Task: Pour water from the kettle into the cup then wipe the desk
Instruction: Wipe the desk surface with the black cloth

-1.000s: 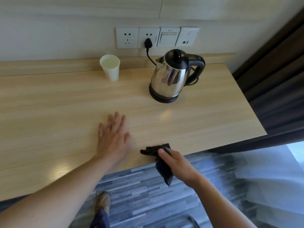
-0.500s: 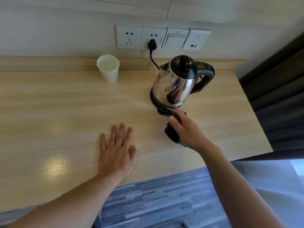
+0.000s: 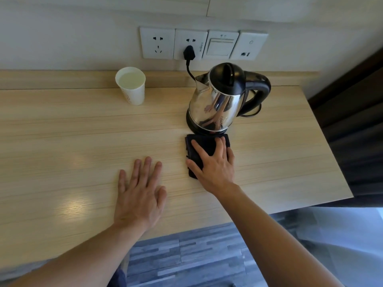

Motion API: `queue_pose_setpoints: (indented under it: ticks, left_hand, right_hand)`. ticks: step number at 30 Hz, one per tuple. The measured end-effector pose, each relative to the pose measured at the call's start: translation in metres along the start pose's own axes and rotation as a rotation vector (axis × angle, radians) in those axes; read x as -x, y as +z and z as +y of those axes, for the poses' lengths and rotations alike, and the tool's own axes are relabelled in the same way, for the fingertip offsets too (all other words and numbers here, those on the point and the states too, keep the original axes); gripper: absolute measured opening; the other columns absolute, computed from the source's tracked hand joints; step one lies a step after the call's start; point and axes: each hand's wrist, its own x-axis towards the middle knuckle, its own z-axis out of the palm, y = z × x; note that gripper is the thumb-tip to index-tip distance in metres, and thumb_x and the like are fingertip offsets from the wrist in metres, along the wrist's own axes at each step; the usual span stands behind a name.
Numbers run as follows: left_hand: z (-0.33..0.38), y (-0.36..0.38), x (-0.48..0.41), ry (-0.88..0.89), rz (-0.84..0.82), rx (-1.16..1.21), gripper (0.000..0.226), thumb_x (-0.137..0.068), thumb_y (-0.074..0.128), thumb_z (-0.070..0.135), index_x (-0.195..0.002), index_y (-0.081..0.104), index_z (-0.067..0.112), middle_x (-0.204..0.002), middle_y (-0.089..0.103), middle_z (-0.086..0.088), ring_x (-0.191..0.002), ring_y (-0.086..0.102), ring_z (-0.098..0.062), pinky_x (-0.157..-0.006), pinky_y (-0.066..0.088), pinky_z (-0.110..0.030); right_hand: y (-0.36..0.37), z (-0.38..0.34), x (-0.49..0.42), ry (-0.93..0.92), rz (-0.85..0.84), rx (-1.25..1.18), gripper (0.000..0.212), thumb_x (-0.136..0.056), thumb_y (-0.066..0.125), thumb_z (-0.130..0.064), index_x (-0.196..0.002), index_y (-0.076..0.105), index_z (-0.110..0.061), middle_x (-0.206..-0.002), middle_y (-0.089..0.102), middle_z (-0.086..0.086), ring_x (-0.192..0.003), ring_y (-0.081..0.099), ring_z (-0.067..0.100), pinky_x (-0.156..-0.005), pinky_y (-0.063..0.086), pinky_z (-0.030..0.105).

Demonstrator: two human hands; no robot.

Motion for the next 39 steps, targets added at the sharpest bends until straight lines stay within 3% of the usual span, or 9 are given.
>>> queue_pose_setpoints:
  ticks: [10,24,28,33,36,38,39]
  left_hand:
    - [0.003,-0.006,0.001,-0.015,0.011,-0.007,0.071,-0.099,-0.003,0.059,-0.165,-0.014,0.034,-0.175,-0.019,0.002,-0.161,-0.019,-0.021,-0.131,-0.003,-0.057]
    - [0.006,-0.012,0.003,-0.019,0.001,-0.011,0.069,-0.102,0.003,0.054,-0.165,-0.014,0.033,-0.175,-0.019,0.000,-0.162,-0.017,-0.022,-0.131,-0.004,-0.056]
    - [0.007,-0.016,-0.001,-0.024,-0.074,0.028,0.069,-0.103,0.005,0.051,-0.165,-0.018,0.030,-0.174,-0.024,-0.002,-0.161,-0.021,-0.023,-0.130,-0.007,-0.058]
    - [0.052,-0.008,0.006,0.031,-0.013,0.126,0.069,-0.103,0.008,0.052,-0.165,-0.015,0.031,-0.173,-0.025,0.000,-0.161,-0.019,-0.020,-0.130,-0.006,-0.057]
    - [0.065,0.001,0.007,0.023,-0.003,0.079,0.069,-0.101,0.005,0.053,-0.164,-0.015,0.032,-0.174,-0.021,0.002,-0.162,-0.017,-0.020,-0.130,-0.006,-0.058]
    - [0.063,0.005,0.006,0.016,-0.002,0.052,0.070,-0.100,0.004,0.054,-0.163,-0.017,0.032,-0.174,-0.021,0.002,-0.160,-0.021,-0.019,-0.129,-0.007,-0.059]
    - [0.062,0.007,0.006,0.017,0.001,0.049,0.070,-0.100,0.004,0.055,-0.163,-0.017,0.032,-0.173,-0.021,0.002,-0.159,-0.023,-0.018,-0.129,-0.007,-0.059]
  right_hand:
    - [0.016,0.012,0.023,-0.040,0.002,0.012,0.070,-0.095,0.015,-0.082,-0.159,-0.002,-0.059,-0.174,-0.018,0.013,-0.159,-0.019,0.027,-0.129,-0.002,0.047]
    - [0.036,0.028,0.107,-0.070,-0.004,-0.038,0.062,-0.100,0.009,-0.077,-0.159,-0.002,-0.060,-0.175,-0.015,0.009,-0.159,-0.021,0.020,-0.124,-0.007,0.039]
    - [0.037,0.037,0.131,-0.106,-0.018,-0.058,0.059,-0.105,0.013,-0.071,-0.161,0.010,-0.055,-0.176,-0.008,0.004,-0.160,-0.012,0.019,-0.125,0.002,0.039]
    - [0.029,0.049,0.162,-0.106,0.017,-0.233,0.060,-0.106,0.024,-0.063,-0.156,0.045,-0.037,-0.171,0.021,-0.007,-0.159,0.011,0.008,-0.119,0.023,0.032]
    - [0.014,0.054,0.172,-0.083,0.002,-0.353,0.043,-0.107,0.044,-0.054,-0.140,0.064,-0.035,-0.153,0.048,-0.020,-0.146,0.036,-0.002,-0.106,0.035,0.022]
    - [-0.009,0.061,0.172,0.033,-0.133,-0.656,0.023,-0.106,0.052,-0.049,-0.121,0.071,-0.048,-0.109,0.070,-0.032,-0.108,0.065,-0.004,-0.083,0.045,0.013]
    - [-0.023,0.064,0.169,0.093,-0.222,-0.857,0.021,-0.107,0.053,-0.046,-0.112,0.073,-0.052,-0.089,0.072,-0.028,-0.087,0.068,-0.002,-0.072,0.047,0.013]
